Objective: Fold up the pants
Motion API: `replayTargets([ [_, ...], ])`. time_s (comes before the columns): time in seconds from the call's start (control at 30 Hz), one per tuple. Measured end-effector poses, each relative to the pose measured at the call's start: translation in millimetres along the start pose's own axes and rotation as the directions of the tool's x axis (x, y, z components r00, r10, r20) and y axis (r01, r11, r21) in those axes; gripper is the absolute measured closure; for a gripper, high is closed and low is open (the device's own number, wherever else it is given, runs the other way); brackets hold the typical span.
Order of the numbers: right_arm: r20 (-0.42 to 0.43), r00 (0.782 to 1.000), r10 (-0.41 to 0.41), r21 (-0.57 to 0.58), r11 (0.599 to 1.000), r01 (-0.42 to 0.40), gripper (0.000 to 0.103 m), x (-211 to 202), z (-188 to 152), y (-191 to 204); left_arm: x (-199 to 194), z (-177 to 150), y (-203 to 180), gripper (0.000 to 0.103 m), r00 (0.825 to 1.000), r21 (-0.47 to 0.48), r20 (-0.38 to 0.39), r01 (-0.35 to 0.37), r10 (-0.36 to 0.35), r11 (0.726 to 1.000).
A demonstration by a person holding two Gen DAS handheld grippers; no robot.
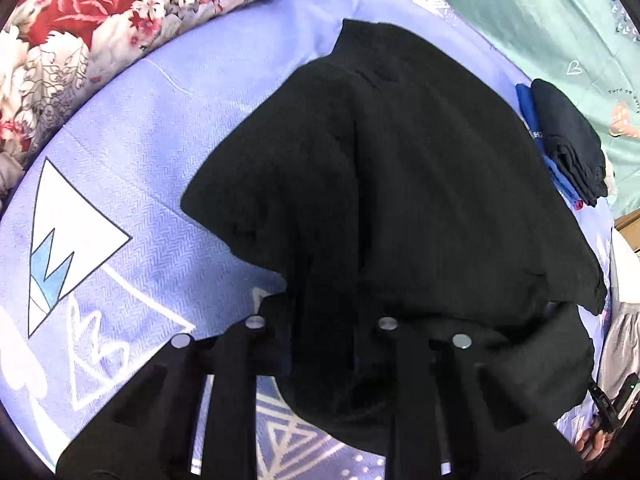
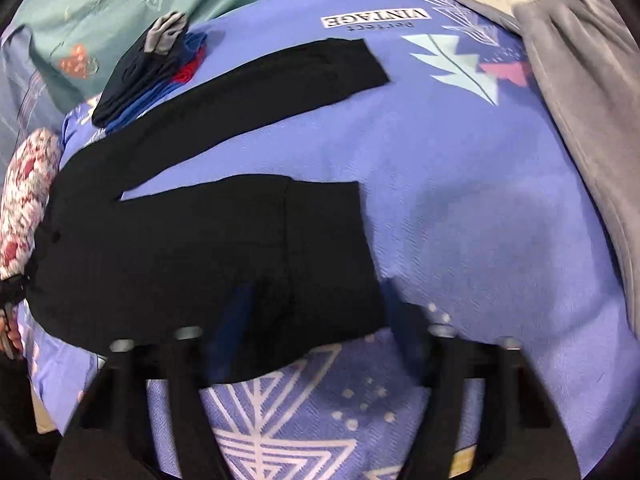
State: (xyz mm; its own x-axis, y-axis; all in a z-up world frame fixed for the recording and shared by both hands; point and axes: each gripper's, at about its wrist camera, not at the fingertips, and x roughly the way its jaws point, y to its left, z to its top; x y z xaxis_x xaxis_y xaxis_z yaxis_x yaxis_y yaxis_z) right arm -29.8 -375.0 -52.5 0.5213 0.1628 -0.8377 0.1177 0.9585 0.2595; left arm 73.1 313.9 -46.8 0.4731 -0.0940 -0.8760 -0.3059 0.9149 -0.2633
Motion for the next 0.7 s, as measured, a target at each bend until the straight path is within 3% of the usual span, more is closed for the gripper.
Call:
replayTargets([
  [0.03, -0.001, 1.0, 0.031, 0.006, 1.0, -0.031, 0.082, -1, 0, -1, -2, -1, -1, 0.086, 1.0, 0.005, 0.006, 0.001, -0.001, 1.0],
  [0.1, 0.035, 0.997, 0.066, 0.025, 0.997, -0.067, 0.097, -11, 0, -8, -5, -3, 0, 0.086, 1.0, 0.003, 0.009, 0.015, -0.015, 1.0],
  [0.17, 0.106, 0.991, 0.086, 0.063, 0.994, -0.093, 0.097, -34, -2, -23, -5, -2, 4, 0.078, 1.0, -0.013, 0.007, 0.018, -0.018, 1.0],
  [0.2, 0.137, 0.986, 0.094, 0.083, 0.991, -0.106, 0.101, -45, -2, -30, -7, -3, 12, 0.064, 1.0, -0.042, 0.01, 0.017, -0.016, 0.999],
  [0.23, 0.169, 0.98, 0.104, 0.102, 0.987, -0.122, 0.102, -58, -3, -37, -9, -3, 20, 0.034, 1.0, -0.066, 0.013, 0.015, -0.014, 0.998],
  [0.3, 0.208, 0.969, 0.135, 0.132, 0.977, -0.165, 0.102, -79, -5, -51, -16, -3, 33, 0.017, 0.999, -0.113, 0.035, -0.01, 0.014, 0.994],
  [0.4, 0.19, 0.97, 0.151, 0.138, 0.974, -0.179, 0.101, -90, -14, -57, -22, 2, 53, 0.015, 0.999, -0.153, 0.041, -0.007, 0.014, 0.988],
  [0.47, 0.147, 0.981, 0.128, 0.138, 0.979, -0.148, 0.093, -81, -21, -56, -13, 3, 60, 0.012, 1.0, -0.175, 0.01, 0.007, -0.005, 0.985],
  [0.53, 0.113, 0.987, 0.117, 0.166, 0.977, -0.135, 0.052, -67, -24, -56, -8, 5, 49, 0.01, 0.999, -0.134, 0.023, -0.033, 0.036, 0.99],
  [0.6, 0.072, 0.992, 0.105, 0.2, 0.973, -0.117, 0.048, -47, -27, -54, 0, 8, 33, 0.012, 0.998, -0.086, 0.022, -0.05, 0.052, 0.995],
  [0.67, 0.037, 0.992, 0.12, 0.198, 0.972, -0.125, 0.043, -34, -27, -46, -1, 9, 21, 0.031, 0.997, -0.053, 0.043, -0.057, 0.059, 0.997],
  [0.7, 0.044, 0.994, 0.1, 0.175, 0.979, -0.106, 0.037, -32, -25, -38, -1, 9, 13, 0.056, 0.998, -0.036, 0.042, -0.049, 0.05, 0.998],
])
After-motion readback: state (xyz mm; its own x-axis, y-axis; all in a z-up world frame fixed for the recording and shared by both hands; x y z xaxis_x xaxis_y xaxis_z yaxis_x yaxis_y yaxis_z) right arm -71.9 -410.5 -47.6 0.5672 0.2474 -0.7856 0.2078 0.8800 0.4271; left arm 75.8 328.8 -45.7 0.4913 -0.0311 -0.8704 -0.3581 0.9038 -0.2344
